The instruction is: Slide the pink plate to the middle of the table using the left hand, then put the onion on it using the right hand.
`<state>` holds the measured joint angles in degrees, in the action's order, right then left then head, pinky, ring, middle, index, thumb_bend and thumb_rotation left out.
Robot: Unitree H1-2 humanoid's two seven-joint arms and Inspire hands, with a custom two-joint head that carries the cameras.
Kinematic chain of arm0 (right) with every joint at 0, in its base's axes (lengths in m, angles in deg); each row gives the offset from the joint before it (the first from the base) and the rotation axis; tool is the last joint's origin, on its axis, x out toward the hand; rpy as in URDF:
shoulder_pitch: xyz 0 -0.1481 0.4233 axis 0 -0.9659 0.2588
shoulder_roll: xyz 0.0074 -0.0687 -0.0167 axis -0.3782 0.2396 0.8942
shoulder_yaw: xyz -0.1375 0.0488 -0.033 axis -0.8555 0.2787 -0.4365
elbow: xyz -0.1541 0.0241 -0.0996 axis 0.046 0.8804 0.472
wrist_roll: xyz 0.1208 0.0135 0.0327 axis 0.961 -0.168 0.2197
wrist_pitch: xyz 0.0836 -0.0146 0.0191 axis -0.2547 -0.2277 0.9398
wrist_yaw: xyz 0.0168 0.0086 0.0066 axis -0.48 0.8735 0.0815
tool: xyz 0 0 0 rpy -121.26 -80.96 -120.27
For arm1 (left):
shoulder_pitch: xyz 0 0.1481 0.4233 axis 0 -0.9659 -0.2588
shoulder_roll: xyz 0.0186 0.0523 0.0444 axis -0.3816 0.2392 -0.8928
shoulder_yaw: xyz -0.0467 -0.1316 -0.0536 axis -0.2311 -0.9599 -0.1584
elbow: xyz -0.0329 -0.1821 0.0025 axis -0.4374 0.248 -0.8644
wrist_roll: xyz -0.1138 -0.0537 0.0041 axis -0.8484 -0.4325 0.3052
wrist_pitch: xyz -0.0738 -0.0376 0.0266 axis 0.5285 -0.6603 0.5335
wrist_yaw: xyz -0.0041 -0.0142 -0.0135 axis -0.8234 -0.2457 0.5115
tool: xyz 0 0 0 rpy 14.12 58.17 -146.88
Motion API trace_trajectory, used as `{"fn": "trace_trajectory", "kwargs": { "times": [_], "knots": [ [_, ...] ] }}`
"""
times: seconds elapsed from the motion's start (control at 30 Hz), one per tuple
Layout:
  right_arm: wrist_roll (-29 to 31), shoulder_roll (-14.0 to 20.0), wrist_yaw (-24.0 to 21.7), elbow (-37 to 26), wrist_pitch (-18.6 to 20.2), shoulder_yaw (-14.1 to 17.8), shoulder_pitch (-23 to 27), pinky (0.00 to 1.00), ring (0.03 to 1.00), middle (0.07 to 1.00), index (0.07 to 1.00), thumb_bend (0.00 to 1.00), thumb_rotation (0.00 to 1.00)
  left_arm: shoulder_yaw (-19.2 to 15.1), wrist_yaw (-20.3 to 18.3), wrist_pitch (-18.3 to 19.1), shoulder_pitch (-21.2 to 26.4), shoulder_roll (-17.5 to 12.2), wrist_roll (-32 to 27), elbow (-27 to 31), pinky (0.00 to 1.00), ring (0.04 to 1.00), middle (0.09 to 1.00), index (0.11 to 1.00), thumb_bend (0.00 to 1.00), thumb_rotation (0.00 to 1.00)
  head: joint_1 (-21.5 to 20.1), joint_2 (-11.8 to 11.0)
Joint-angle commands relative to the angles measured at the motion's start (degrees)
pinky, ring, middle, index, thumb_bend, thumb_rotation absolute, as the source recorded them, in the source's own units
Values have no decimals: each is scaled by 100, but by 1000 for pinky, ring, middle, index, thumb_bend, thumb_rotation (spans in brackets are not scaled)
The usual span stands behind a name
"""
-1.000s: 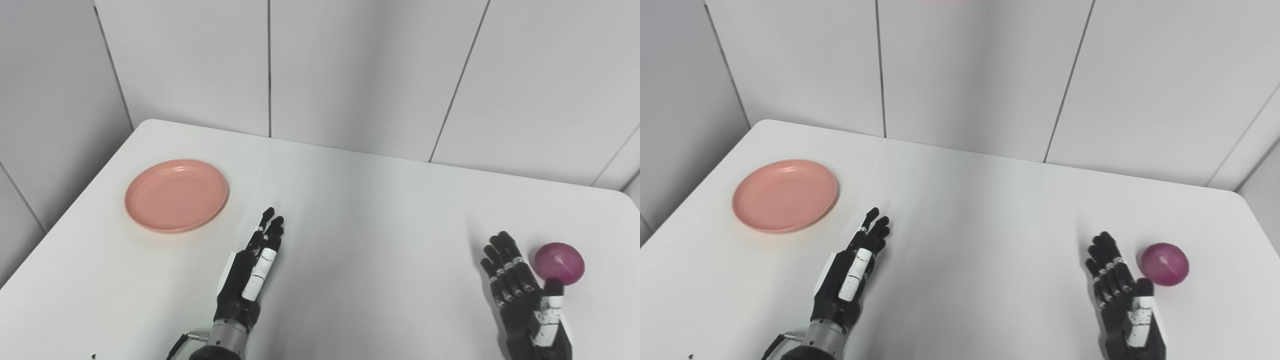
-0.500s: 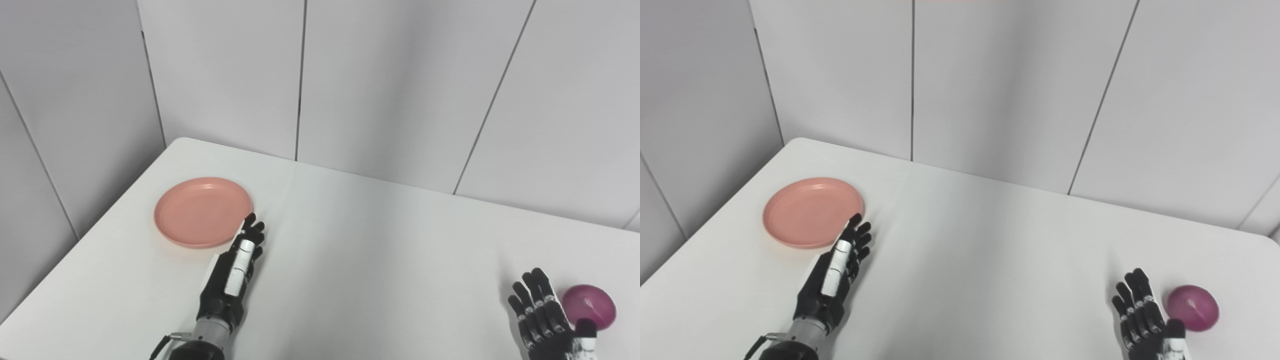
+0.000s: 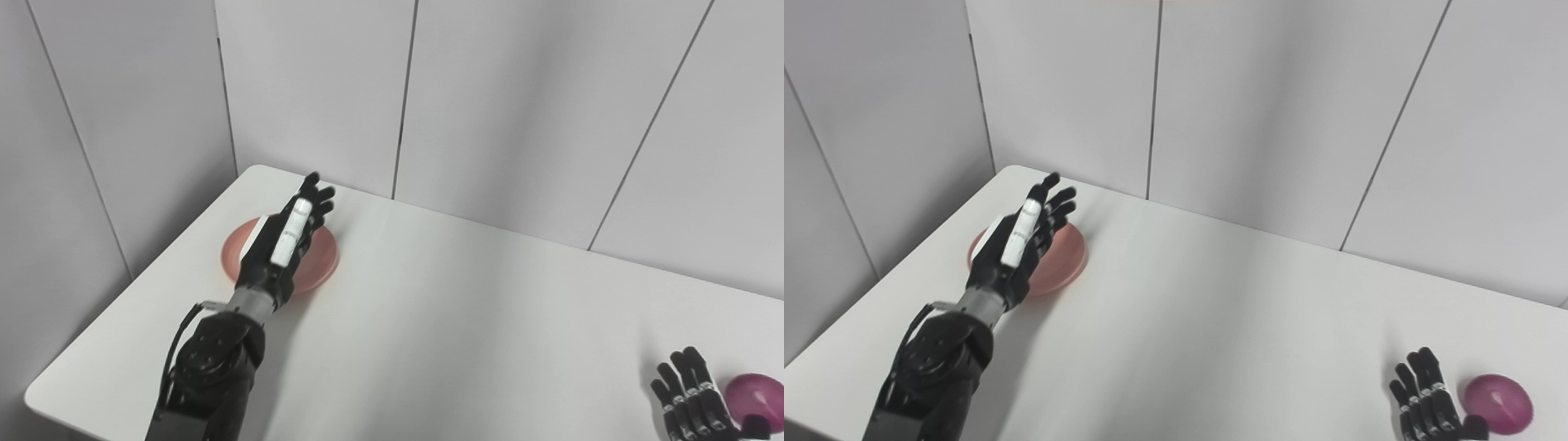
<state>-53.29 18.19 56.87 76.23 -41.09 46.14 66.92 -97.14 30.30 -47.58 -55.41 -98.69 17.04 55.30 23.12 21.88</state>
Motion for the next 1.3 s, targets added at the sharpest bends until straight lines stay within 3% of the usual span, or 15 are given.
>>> {"fn": "trace_trajectory", "kwargs": {
  "times": [0.0, 0.13, 0.3, 0.4, 0.67, 0.93, 1.27],
  "knots": [
    [88, -183, -136, 971, -215, -16, -568, 1000, 1000, 1000, 1000, 795, 1000, -118, -69, 39, 544, -304, -146, 122, 930, 884, 882, 916, 852, 887, -2, 11],
    [77, -184, -164, 1012, -262, -20, -561, 1000, 1000, 1000, 1000, 792, 1000, -184, -118, 39, 769, -604, -157, -53, 925, 892, 892, 922, 894, 915, -15, 13],
    [123, -211, -198, 1064, -280, -2, -532, 1000, 1000, 1000, 1000, 773, 1000, -389, -229, -143, 1173, -1048, -130, -617, 809, 786, 813, 876, 862, 939, -11, -29],
    [93, -217, -178, 1112, -317, 9, -513, 1000, 1000, 1000, 1000, 769, 1000, -467, -347, -278, 1367, -1276, -109, -974, 818, 810, 828, 877, 868, 958, 0, -37],
    [23, -289, 18, 1091, -210, 84, -533, 1000, 1000, 999, 1000, 774, 1000, -663, -952, -1031, 1962, -1914, -271, -2482, 826, 837, 851, 856, 937, 917, -6, -36],
    [32, -287, 2, 1114, -204, 105, -541, 1000, 1000, 997, 1000, 767, 1000, -647, -1059, -1718, 2372, -2174, -39, -3748, 817, 821, 832, 848, 946, 941, -35, -42],
    [-17, -288, 15, 1117, -204, 106, -596, 1000, 1000, 993, 1000, 768, 1000, -710, -944, -2136, 2702, -2250, 66, -4822, 806, 803, 811, 857, 907, 928, -58, -30]
  ]
}}
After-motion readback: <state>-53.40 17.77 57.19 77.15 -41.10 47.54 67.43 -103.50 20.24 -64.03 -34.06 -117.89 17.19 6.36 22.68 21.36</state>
